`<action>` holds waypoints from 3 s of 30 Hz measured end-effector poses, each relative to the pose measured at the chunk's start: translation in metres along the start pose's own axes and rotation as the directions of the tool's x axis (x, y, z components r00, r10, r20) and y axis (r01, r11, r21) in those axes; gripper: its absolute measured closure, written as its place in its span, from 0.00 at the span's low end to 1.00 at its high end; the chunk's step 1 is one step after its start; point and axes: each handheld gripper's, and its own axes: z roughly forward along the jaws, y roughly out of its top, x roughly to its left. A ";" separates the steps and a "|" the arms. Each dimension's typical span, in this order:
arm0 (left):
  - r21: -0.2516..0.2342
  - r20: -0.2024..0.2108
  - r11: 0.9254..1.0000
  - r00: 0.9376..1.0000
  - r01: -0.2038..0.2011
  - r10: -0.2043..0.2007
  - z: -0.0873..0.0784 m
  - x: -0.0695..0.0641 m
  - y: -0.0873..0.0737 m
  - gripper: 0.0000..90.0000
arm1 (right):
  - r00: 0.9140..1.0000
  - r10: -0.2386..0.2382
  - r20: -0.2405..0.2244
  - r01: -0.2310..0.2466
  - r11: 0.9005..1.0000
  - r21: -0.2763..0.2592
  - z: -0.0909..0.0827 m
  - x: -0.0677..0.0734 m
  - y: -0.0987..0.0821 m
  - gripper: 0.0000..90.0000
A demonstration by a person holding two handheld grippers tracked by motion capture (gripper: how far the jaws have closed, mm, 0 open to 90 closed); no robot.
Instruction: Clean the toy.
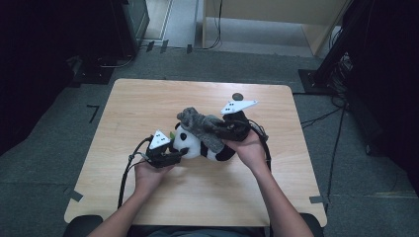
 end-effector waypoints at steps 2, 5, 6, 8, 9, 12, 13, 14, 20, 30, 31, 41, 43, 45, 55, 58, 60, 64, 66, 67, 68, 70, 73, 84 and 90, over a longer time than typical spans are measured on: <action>-0.005 -0.004 1.000 1.000 0.000 0.000 0.000 -0.002 -0.001 0.48 | 1.000 0.000 0.000 0.000 1.000 0.001 0.006 0.002 0.004 0.90; -0.010 -0.010 1.000 1.000 0.007 -0.007 -0.001 -0.004 -0.001 0.47 | 1.000 -0.016 0.012 0.016 1.000 0.007 0.017 0.007 0.011 0.89; -0.011 -0.010 1.000 1.000 0.009 -0.009 -0.001 -0.005 -0.001 0.47 | 1.000 -0.024 0.015 0.024 1.000 0.016 0.022 0.009 0.013 0.89; -0.009 -0.011 1.000 1.000 0.010 -0.010 -0.002 -0.007 -0.001 0.47 | 0.999 -0.032 0.008 0.032 0.999 0.034 0.034 0.013 0.017 0.89; -0.010 -0.012 1.000 1.000 0.012 -0.012 -0.002 -0.008 -0.001 0.47 | 0.999 -0.042 0.007 0.042 0.998 0.047 0.040 0.014 0.017 0.89; -0.009 -0.011 1.000 1.000 0.021 -0.021 -0.003 -0.009 -0.001 0.47 | 0.999 -0.042 0.003 0.042 0.993 0.109 0.062 0.017 0.016 0.89; -0.008 -0.012 1.000 1.000 0.021 -0.021 -0.003 -0.009 0.000 0.47 | 0.999 -0.048 0.002 0.047 0.990 0.133 0.069 0.018 0.013 0.89; -0.004 -0.016 1.000 1.000 0.021 -0.021 -0.002 -0.009 0.000 0.46 | 0.999 -0.048 0.007 0.046 0.986 0.161 0.076 0.019 0.011 0.88; 0.006 -0.022 1.000 1.000 0.015 -0.015 -0.002 -0.010 0.000 0.46 | 0.996 -0.081 0.024 0.075 0.978 0.194 0.082 0.023 0.006 0.89; 0.013 -0.017 1.000 1.000 0.006 -0.006 0.001 -0.005 -0.001 0.46 | 0.997 -0.072 -0.004 0.071 0.969 0.236 0.059 0.016 -0.006 0.90; 0.015 -0.016 1.000 1.000 0.009 -0.008 0.001 -0.004 -0.001 0.46 | 0.997 -0.071 0.000 0.069 0.968 0.240 0.055 0.015 -0.008 0.90; 0.027 0.005 0.999 1.000 0.020 -0.020 0.001 0.001 0.003 0.46 | 0.999 0.000 0.049 -0.009 0.981 0.193 0.012 -0.017 -0.024 0.91; 0.029 0.007 0.999 1.000 0.014 -0.014 0.001 0.000 0.003 0.46 | 0.999 0.029 0.040 -0.035 0.983 0.179 0.007 -0.022 -0.028 0.91; 0.029 0.010 1.000 1.000 0.012 -0.012 0.001 0.001 0.004 0.46 | 0.999 0.033 0.035 -0.038 0.985 0.166 0.006 -0.025 -0.031 0.91; 0.033 0.026 0.999 1.000 0.009 -0.010 0.002 0.003 0.005 0.44 | 0.995 0.043 0.094 -0.047 0.998 0.044 -0.015 -0.032 -0.027 0.90; 0.031 0.031 0.999 0.999 0.015 -0.016 0.003 0.003 0.005 0.43 | 0.993 0.040 0.114 -0.041 0.999 0.013 -0.024 -0.032 -0.022 0.89; 0.032 0.044 0.999 0.999 0.014 -0.016 0.003 0.004 0.005 0.41 | 0.991 0.045 0.124 -0.046 0.999 0.002 -0.028 -0.034 -0.022 0.88; 0.035 0.047 0.999 0.999 0.013 -0.015 0.002 0.003 0.005 0.39 | 0.986 0.077 0.151 -0.078 0.997 -0.002 -0.031 -0.044 -0.028 0.88; 0.037 0.049 0.999 0.999 0.017 -0.019 0.002 0.004 0.005 0.39 | 0.982 0.094 0.161 -0.098 0.995 0.014 -0.028 -0.048 -0.032 0.88; 0.037 0.051 0.999 0.998 0.022 -0.024 0.002 0.004 0.005 0.39 | 0.980 0.089 0.177 -0.093 0.995 0.020 -0.026 -0.050 -0.034 0.88; 0.038 0.053 0.999 0.998 0.024 -0.026 0.002 0.004 0.005 0.39 | 0.979 0.094 0.183 -0.102 0.994 0.038 -0.024 -0.052 -0.036 0.88; 0.041 0.055 0.999 0.998 0.027 -0.029 0.003 0.004 0.005 0.38 | 0.982 0.108 0.154 -0.118 0.991 0.061 -0.016 -0.055 -0.042 0.86; 0.044 0.055 0.999 0.998 0.029 -0.031 0.003 0.004 0.005 0.38 | 0.985 0.117 0.129 -0.127 0.989 0.073 -0.006 -0.057 -0.048 0.84; 0.058 0.050 0.998 0.998 0.028 -0.031 0.003 0.004 0.005 0.40 | 0.981 0.182 0.064 -0.184 0.982 0.033 -0.007 -0.064 -0.063 0.81; 0.064 0.051 0.998 0.998 0.022 -0.025 0.003 0.003 0.005 0.40 | 0.980 0.184 0.072 -0.186 0.982 0.020 -0.012 -0.062 -0.071 0.83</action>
